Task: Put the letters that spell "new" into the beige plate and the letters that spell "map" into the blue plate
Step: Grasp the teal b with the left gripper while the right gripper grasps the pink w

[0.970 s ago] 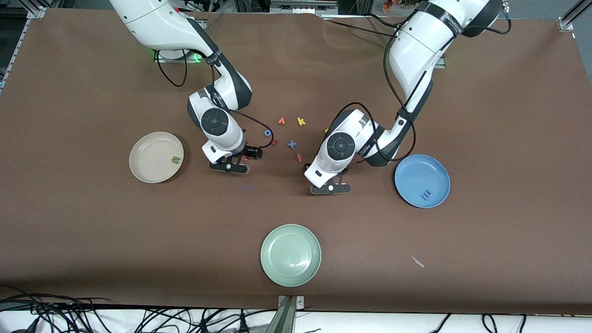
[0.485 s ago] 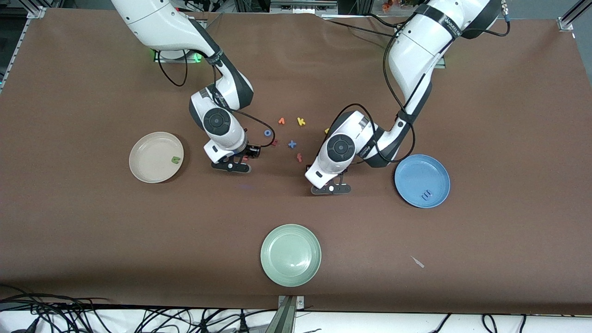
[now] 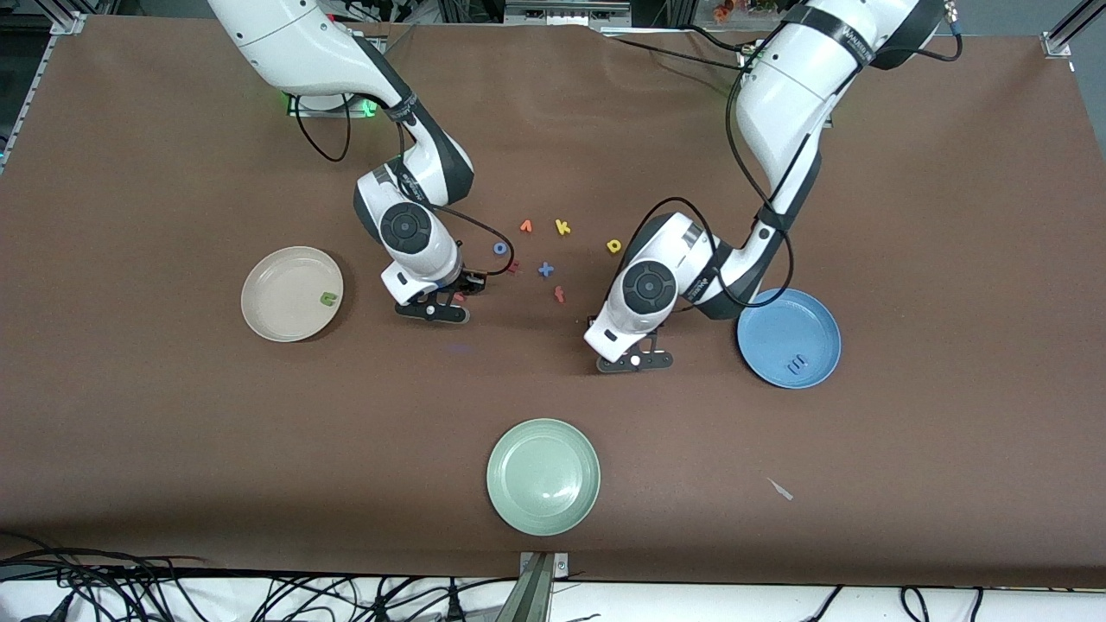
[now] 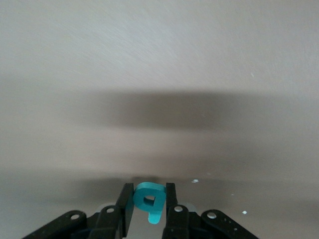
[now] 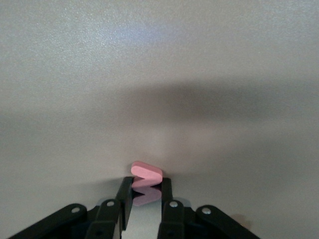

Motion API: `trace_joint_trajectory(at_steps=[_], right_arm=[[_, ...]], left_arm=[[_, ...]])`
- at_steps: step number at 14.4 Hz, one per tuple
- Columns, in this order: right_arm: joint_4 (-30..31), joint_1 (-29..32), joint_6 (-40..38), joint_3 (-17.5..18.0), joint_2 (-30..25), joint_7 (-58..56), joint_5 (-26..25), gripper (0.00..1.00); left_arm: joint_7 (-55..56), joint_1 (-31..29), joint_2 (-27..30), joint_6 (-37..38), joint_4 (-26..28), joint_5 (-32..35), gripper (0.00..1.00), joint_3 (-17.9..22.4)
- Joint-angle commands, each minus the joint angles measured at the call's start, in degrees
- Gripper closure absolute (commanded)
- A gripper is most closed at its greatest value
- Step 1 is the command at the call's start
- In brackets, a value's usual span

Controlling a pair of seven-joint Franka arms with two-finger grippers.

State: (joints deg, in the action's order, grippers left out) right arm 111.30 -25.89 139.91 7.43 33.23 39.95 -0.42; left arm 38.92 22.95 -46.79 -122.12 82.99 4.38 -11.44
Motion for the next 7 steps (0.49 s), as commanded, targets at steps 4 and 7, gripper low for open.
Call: trace_joint_trajectory(at_steps=[4,7], right_arm=[[-0.6,0.1,-11.8,-4.4,-7.4,-9.5,0.9,1.00],[3.2,0.2,-15.5,-9.3,-12.7,-20.5,1.0,1.00]], left_arm=[[-22.1,-9.7,7.1,12.9,1.2,1.8,0.85,-0.1],[-33.3,-14.8,7.5,16.8,1.7,1.8,0.85,-0.1]])
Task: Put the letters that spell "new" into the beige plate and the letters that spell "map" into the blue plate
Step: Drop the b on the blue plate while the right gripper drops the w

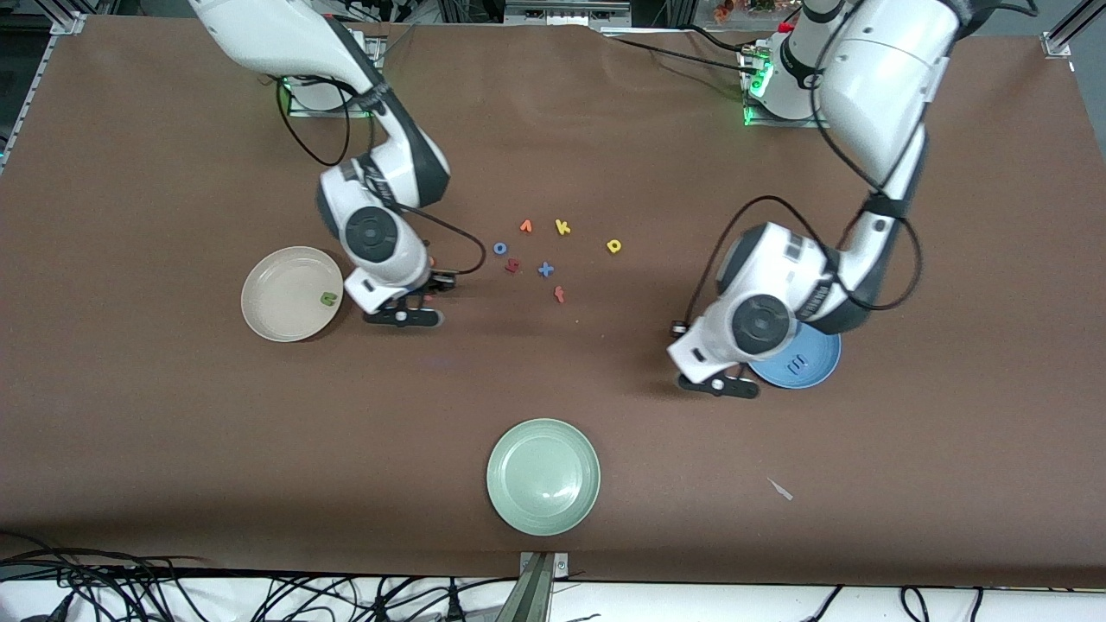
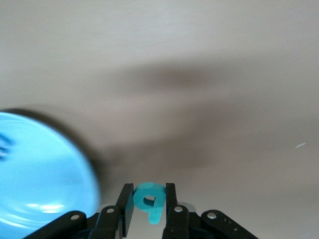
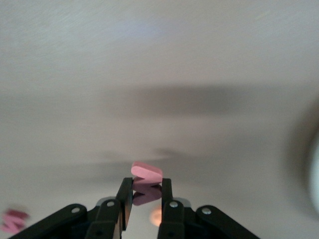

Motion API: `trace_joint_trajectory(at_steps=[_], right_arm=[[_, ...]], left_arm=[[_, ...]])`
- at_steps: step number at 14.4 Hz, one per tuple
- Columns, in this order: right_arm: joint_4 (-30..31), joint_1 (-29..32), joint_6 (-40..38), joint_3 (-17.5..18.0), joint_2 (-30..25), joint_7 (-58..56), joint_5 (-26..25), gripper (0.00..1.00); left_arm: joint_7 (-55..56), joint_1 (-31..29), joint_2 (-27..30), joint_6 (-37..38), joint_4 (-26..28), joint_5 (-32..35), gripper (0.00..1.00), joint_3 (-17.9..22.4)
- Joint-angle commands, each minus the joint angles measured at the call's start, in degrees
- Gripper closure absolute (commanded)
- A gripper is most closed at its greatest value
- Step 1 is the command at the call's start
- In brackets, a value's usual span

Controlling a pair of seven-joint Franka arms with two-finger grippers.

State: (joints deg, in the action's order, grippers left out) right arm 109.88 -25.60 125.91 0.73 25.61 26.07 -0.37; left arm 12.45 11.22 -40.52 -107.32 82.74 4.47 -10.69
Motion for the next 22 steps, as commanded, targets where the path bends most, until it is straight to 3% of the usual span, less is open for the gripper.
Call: trace_joint_trajectory(at_steps=[1,5,6,7,8,11,12,14,17,20,22], right_arm=[[6.2,-0.1,-1.3,-4.1,-6.3,-9.2,1.0,1.00],[10.3,-0.1,-0.8,-10.8,-8.4,-19.7,1.0,1.00],[10.8,-0.1,-0.8,-12.1,-8.1,-20.8,1.0,1.00],[10.9,-0.1,-0.8,-12.9,-7.8,-21.0,1.0,1.00],[10.9,0.0,-0.5,-13.6,-7.2,-21.0,1.0,1.00],[10.7,1.5,1.3,-15.0,-4.5,-21.0,1.0,0.99],[10.4,1.9,1.2,-15.0,-4.2,-21.1,0.9,0.89],[10.0,2.0,0.8,-15.0,-3.8,-19.9,1.0,0.00],[8.5,1.0,-1.3,-13.8,-4.5,-15.0,1.0,0.00],[8.7,0.8,-0.5,-8.2,-5.5,-6.8,2.3,0.00],[9.1,0.8,0.2,-6.0,-6.1,-2.4,2.3,0.00]], left_arm=[[-11.0,-4.9,1.1,2.3,2.8,1.7,0.85,-0.8],[-21.2,-10.9,0.4,1.5,5.6,1.8,0.81,-0.7],[-23.3,-12.3,0.4,1.0,5.7,1.8,0.72,-0.7],[-24.5,-12.9,-0.1,0.8,5.8,1.7,0.43,-0.7],[-24.4,-12.8,-0.3,0.8,6.0,1.5,0.00,-0.8],[-21.2,-11.9,2.4,4.6,6.6,1.1,0.00,-2.7],[-18.3,-11.9,3.5,6.3,6.6,1.1,0.00,-4.4],[-11.0,-11.9,5.8,8.3,7.5,1.0,0.00,-8.5],[2.4,-12.0,7.8,9.3,9.4,0.9,0.00,-15.3],[20.5,-12.0,9.2,5.9,13.4,1.4,0.00,-22.3],[28.6,-11.9,9.5,4.8,15.2,1.5,0.00,-23.8]])
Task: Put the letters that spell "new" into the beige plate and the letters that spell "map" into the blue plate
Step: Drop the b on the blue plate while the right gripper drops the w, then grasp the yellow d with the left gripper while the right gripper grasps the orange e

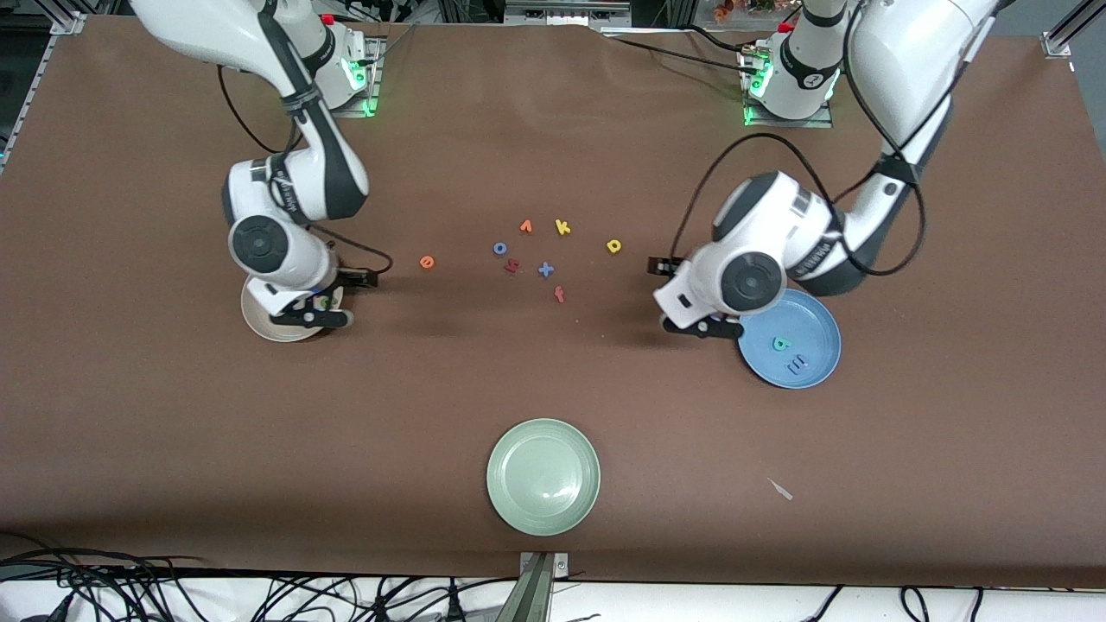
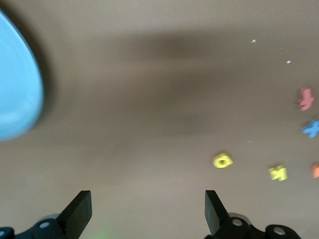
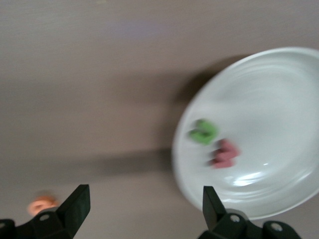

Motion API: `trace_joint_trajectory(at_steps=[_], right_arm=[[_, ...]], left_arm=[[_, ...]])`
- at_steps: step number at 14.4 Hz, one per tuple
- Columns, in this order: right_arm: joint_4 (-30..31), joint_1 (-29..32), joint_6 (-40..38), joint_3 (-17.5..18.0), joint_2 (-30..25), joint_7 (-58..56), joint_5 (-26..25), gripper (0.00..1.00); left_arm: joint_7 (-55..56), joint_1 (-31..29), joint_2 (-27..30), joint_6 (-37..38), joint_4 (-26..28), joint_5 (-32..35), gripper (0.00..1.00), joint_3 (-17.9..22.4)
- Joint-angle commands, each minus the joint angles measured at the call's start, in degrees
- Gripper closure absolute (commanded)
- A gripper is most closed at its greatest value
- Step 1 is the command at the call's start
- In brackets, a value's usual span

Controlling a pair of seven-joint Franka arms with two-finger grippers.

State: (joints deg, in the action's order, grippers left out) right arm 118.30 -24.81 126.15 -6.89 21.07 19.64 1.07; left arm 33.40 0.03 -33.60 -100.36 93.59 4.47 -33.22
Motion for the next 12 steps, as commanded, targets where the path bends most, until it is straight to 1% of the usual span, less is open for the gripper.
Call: trace_joint_trajectory(at_steps=[1,2,4,5,6,8,9,10,12], right_arm=[[1.2,-0.1,0.8,2.9,-1.7,6.2,0.9,0.00],[1.8,-0.1,2.0,4.5,-1.8,8.6,0.9,0.00],[3.5,-0.1,5.2,7.1,-2.3,13.0,0.9,0.00],[4.8,-0.1,7.0,8.3,-3.0,14.7,0.9,0.00],[6.1,-0.1,8.6,8.6,-3.2,15.2,0.8,0.00],[10.1,-0.1,14.3,9.6,-4.1,15.5,0.8,0.00],[11.5,-0.1,16.2,10.1,-4.2,15.5,0.8,0.00],[12.2,-0.1,17.0,10.8,-4.2,16.0,0.8,0.00],[12.7,-0.1,18.1,11.3,-3.8,16.4,0.8,0.00]], left_arm=[[10.5,-0.8,2.7,-3.6,6.3,1.7,0.00,-2.5],[13.7,-0.7,3.4,-7.1,9.1,1.8,0.00,-3.2],[21.3,1.2,3.2,-17.5,14.9,1.8,0.00,-3.3],[24.2,2.2,2.8,-21.4,16.9,1.8,0.00,-3.3],[26.6,3.0,2.3,-23.5,17.6,1.8,0.00,-3.3],[29.2,3.5,1.3,-26.2,19.0,1.8,0.00,-3.3],[31.0,4.1,1.3,-28.9,20.5,1.8,0.00,-3.3],[33.3,5.5,1.3,-31.8,21.8,1.8,0.00,-3.1],[34.6,6.5,0.6,-33.9,22.4,3.3,0.00,-2.6]])
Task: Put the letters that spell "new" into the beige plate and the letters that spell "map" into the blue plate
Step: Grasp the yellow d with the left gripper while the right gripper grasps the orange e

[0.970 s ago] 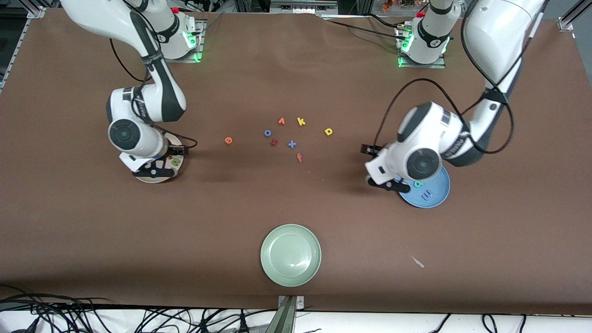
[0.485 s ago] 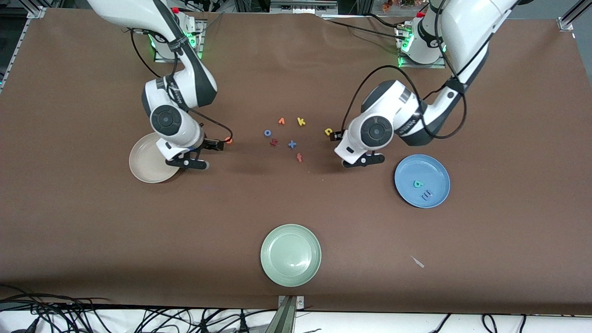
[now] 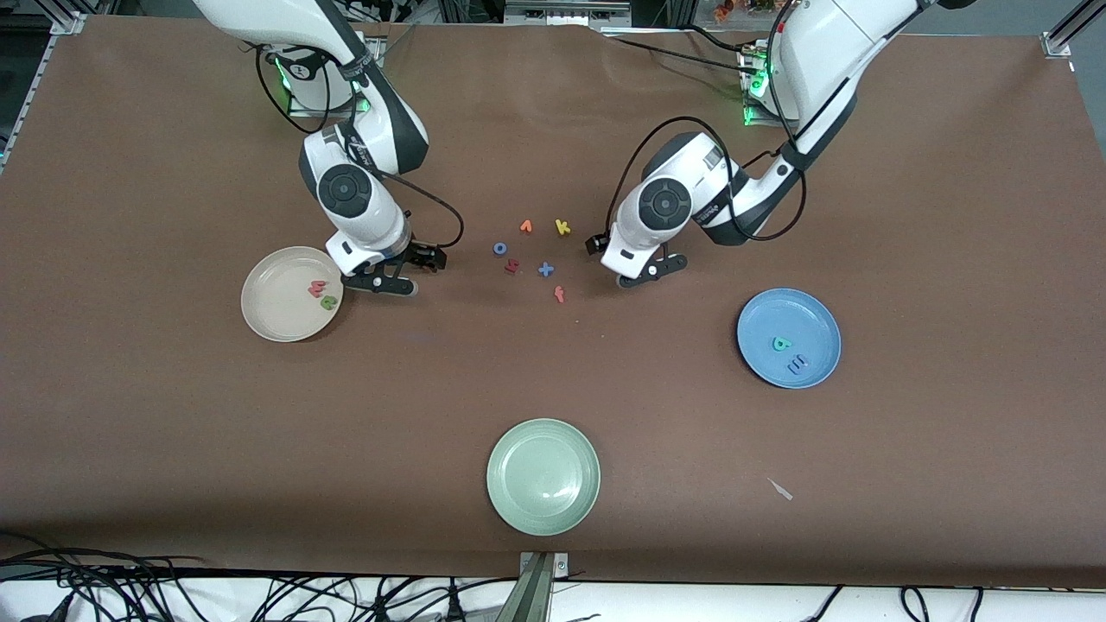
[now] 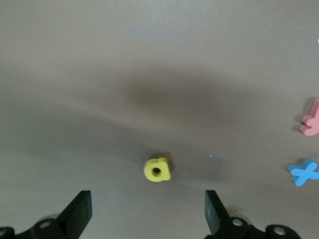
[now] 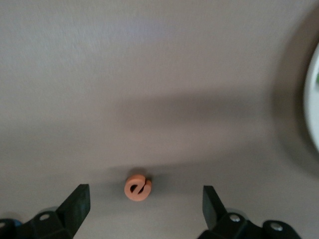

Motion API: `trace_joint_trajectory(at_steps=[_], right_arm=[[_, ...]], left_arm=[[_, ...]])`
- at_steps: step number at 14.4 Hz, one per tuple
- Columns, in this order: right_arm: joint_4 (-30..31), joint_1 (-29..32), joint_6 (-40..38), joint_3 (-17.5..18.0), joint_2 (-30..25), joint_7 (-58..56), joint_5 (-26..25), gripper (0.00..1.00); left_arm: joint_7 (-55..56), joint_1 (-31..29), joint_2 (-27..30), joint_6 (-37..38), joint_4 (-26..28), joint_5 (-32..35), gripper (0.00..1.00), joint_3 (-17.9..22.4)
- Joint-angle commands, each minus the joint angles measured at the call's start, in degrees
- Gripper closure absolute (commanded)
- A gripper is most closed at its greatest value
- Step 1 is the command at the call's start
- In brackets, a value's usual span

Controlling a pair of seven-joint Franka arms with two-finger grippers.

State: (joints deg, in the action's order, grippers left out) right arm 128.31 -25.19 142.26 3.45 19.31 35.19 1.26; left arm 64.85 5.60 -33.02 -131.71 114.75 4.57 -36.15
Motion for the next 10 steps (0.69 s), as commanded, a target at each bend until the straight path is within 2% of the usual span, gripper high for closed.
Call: trace_joint_trajectory(at_steps=[1,6,10], right_arm=[[2.8,0.2,3.7,0.9,-1.2,0.8,0.6,0.00],[2.7,0.1,7.4,0.9,1.6,0.4,0.5,0.00],[2.7,0.1,8.0,1.6,2.7,0.3,0.5,0.00]], left_arm=[[3.5,0.8,-0.4,-2.7,1.3,5.4,0.01,0.5],[14.0,1.3,-3.4,-4.9,1.2,15.7,0.02,0.4],[18.1,1.6,-4.1,-5.5,1.2,17.5,0.02,0.2]])
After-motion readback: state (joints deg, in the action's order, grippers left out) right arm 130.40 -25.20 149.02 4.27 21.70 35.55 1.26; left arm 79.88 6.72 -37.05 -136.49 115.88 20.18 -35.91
